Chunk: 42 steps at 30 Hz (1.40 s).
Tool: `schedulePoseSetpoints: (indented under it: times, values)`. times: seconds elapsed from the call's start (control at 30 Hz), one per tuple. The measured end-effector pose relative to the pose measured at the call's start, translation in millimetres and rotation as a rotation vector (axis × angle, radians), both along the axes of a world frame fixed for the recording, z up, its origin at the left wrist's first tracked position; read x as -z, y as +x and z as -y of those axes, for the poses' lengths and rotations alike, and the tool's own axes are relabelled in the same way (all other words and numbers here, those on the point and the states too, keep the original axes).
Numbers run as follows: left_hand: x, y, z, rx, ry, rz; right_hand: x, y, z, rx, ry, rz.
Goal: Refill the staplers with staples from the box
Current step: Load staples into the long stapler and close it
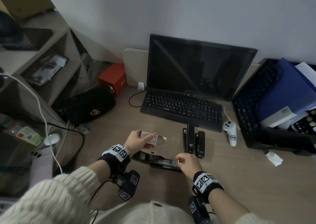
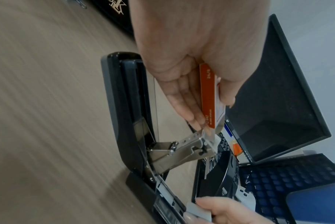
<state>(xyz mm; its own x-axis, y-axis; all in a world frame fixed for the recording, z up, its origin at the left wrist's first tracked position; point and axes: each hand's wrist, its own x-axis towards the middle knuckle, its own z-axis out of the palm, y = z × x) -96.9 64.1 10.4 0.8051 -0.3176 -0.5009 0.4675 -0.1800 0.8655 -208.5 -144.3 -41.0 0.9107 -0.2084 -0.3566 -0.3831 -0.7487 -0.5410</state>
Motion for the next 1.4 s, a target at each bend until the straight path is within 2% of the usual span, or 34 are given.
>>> schedulePoseSetpoints:
  times: [0.13, 0.4, 0.77, 1.4]
  values:
    - [2.9, -2.0, 2.3, 0.042, 0.010, 0.010, 2.9, 2.4, -4.3, 0.029, -0.022, -0.041]
    - [2.6, -0.8, 4.3, 0.080, 0.032, 0.005, 6.0, 4.9, -6.6, -0.027, -0.042, -0.052]
    - [5.3, 2.6, 4.4, 0.069, 0.012, -0.011, 5.0, 2.1, -5.4, -0.047, -0.087, -0.081]
    - [4.0, 3.2, 5.9, 0.061, -0.018, -0.030, 5.9, -2.5, -2.7, -0.061, -0.142, -0.020]
